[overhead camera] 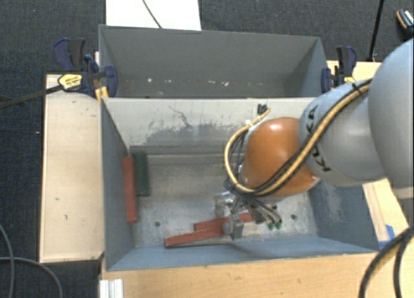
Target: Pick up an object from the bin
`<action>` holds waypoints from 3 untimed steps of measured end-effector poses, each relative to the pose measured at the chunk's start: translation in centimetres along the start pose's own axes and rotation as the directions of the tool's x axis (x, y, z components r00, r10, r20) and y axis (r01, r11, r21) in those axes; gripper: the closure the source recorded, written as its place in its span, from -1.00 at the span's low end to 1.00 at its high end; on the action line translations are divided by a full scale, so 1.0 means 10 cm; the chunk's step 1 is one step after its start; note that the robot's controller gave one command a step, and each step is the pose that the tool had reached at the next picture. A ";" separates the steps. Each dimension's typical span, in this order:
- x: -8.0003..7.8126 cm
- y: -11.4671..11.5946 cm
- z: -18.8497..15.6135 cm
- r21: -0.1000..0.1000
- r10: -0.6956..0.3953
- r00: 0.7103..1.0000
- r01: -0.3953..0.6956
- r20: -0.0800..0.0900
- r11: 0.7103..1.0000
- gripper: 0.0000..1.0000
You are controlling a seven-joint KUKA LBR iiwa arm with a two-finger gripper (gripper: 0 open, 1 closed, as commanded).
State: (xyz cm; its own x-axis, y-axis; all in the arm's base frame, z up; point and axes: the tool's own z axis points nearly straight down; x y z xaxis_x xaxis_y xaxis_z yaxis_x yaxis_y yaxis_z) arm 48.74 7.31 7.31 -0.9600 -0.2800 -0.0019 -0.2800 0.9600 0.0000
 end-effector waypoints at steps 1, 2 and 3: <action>0.00 0.01 0.02 -0.001 0.003 1.000 -0.003 0.004 1.000 -1.00; -0.25 -0.58 0.03 0.003 -0.118 0.993 0.118 0.003 0.993 -1.00; -0.25 -0.54 0.03 -0.001 -0.115 0.993 0.115 0.001 0.993 1.00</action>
Offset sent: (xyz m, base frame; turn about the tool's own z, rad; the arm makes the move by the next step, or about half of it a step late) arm 0.0000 0.0000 0.0000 0.0000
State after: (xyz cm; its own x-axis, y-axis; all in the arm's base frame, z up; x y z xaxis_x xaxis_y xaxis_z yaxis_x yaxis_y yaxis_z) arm 52.62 2.78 7.04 -0.9214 -0.3885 -0.0033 -0.3886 0.9214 0.0004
